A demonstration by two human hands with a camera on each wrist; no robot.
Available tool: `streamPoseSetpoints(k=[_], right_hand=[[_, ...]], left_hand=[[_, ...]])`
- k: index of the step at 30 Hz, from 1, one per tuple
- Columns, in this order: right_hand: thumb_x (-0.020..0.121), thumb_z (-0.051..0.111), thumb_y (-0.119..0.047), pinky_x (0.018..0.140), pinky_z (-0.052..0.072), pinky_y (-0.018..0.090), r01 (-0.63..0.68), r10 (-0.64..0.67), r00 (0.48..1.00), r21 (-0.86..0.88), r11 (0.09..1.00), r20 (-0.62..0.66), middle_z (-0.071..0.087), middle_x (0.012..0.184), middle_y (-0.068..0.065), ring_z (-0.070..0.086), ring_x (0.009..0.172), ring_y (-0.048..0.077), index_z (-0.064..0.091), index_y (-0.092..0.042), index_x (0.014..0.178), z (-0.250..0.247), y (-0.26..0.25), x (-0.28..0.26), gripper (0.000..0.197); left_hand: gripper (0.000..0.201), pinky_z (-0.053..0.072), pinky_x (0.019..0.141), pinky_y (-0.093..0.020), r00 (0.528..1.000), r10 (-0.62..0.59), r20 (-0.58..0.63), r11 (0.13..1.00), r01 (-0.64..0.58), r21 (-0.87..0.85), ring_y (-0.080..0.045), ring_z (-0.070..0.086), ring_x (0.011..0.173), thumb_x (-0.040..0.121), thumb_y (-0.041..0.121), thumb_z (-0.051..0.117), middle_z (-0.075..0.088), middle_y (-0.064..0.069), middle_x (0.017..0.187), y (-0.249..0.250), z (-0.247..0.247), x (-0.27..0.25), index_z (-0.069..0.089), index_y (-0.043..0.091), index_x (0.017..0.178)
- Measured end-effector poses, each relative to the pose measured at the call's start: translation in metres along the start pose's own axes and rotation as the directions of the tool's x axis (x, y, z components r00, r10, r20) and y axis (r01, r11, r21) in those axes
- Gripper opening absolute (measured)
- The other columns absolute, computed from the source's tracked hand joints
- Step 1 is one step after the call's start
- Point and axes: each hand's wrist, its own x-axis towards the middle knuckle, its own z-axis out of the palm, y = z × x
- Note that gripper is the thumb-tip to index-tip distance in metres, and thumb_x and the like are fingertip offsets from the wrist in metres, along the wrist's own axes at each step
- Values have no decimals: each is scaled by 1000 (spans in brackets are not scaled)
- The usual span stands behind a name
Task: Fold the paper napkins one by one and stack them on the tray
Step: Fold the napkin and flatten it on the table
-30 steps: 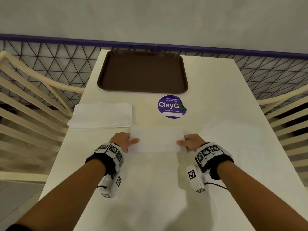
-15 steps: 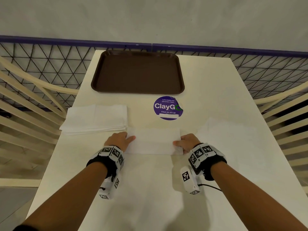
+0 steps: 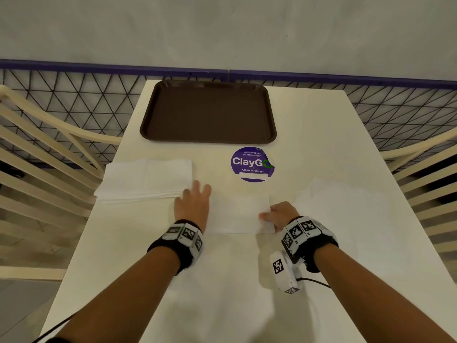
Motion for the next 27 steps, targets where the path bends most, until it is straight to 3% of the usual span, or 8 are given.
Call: streamPoseSetpoints(k=[4,10,14,17,20,22,24,27], right_hand=[[86,59,-25,52,36,18,-2,2,1000,-33,999,-1,54,80,10,50,66,24,61,-2,78,0,-2,-3,25],[91,54,-33,48,29,15,4,-3,1000,-164,986,6,51,65,7,43,53,16,37,-13,57,-4,-10,-9,42],[92,55,-27,78,44,27,130,-146,981,-126,984,-127,61,105,15,56,100,29,59,-6,96,0,-9,-21,21],[89,59,-20,102,38,30,299,-412,841,-332,894,-350,46,134,15,47,125,28,45,-5,133,23,-4,-45,49],[59,83,-19,85,54,35,434,-685,696,-633,641,-217,67,114,12,66,105,25,71,-6,105,61,3,-62,50],[73,69,-17,95,48,36,454,-690,720,-700,551,-75,63,123,12,60,116,24,69,-4,111,83,4,-71,40],[95,34,-11,116,21,35,452,-586,810,-667,593,28,26,152,17,25,142,26,34,4,141,92,2,-78,48],[101,17,-12,119,-4,34,386,-442,891,-679,624,100,-14,156,13,-9,146,24,-6,-1,148,91,2,-82,53]], left_hand=[[47,34,97,-35,952,281,118,943,-297,153,-27,33,128,94,2,38,24,-5,146,12,4,-7,27,15,138],[49,42,77,-29,972,166,166,986,-170,5,-22,39,119,98,45,30,34,-3,135,18,8,-24,34,11,133],[56,41,75,-28,978,146,150,988,-152,29,-23,39,118,96,51,28,32,-4,136,19,14,-30,31,10,134],[59,42,78,-29,981,145,133,987,-153,50,-24,38,120,96,52,26,29,-5,140,18,18,-32,29,9,137],[60,43,80,-30,982,152,109,986,-159,56,-23,38,121,96,53,25,29,-5,140,18,19,-33,28,10,137],[60,44,81,-30,982,154,107,986,-159,40,-23,38,121,96,54,26,30,-5,140,18,18,-33,29,10,137],[59,44,82,-31,982,159,104,986,-163,32,-23,37,122,96,53,26,29,-5,140,18,19,-32,29,10,137],[59,44,80,-31,982,161,95,986,-164,27,-23,38,121,95,53,27,31,-4,139,18,20,-33,31,11,136]])
